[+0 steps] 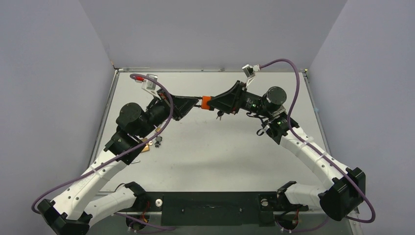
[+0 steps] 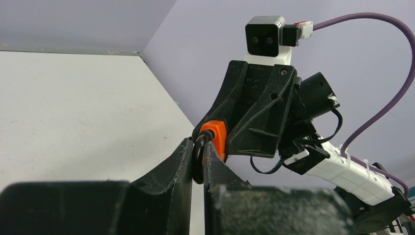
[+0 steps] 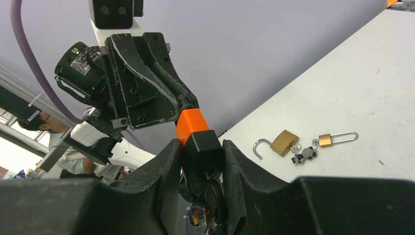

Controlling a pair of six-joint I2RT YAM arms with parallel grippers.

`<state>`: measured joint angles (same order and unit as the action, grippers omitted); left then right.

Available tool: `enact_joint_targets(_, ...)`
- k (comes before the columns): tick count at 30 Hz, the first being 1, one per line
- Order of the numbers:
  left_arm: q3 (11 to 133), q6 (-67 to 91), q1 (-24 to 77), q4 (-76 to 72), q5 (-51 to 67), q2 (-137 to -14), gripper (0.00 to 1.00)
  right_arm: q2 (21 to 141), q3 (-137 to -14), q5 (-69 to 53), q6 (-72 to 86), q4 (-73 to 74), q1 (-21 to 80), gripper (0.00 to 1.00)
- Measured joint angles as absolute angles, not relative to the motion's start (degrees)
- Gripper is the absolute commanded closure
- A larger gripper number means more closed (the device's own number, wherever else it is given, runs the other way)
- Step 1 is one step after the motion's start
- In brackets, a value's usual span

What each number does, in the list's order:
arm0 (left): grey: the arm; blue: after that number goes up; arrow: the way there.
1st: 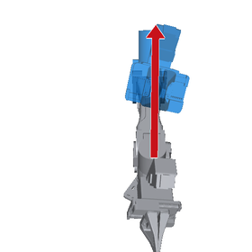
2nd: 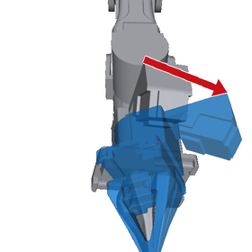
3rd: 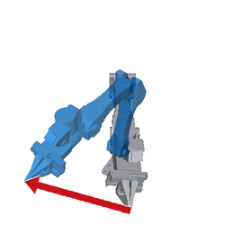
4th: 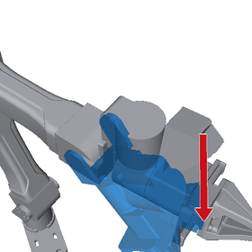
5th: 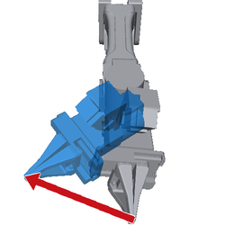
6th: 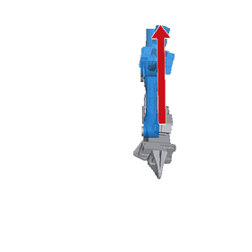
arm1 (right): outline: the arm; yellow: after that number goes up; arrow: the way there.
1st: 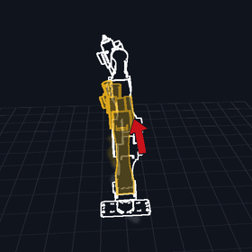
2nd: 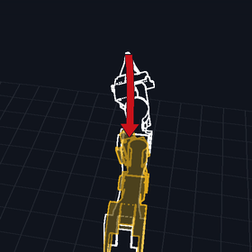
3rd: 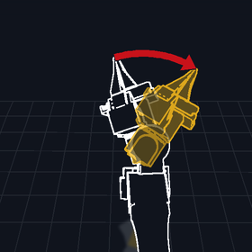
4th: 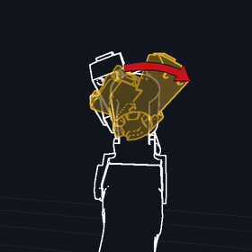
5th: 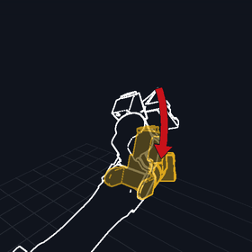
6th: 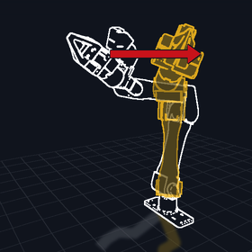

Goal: Lock with the key
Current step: Lock the lock.

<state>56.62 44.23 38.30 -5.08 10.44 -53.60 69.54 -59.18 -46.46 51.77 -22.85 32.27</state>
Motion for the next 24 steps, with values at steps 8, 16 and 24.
enact_joint_targets(8,56.6,44.9,38.7,-5.9,9.2,-54.2,1.00,69.6,-59.7,-45.1,51.4,-21.8,32.3,1.00)
enact_joint_targets(16,56.2,48.7,38.7,-12.0,9.7,-54.9,1.00,69.6,-59.7,-44.5,53.9,-26.4,32.2,1.00)
enact_joint_targets(24,55.4,50.7,38.8,-18.5,11.0,-55.2,1.00,70.1,-59.8,-45.3,57.9,-32.2,32.3,1.00)
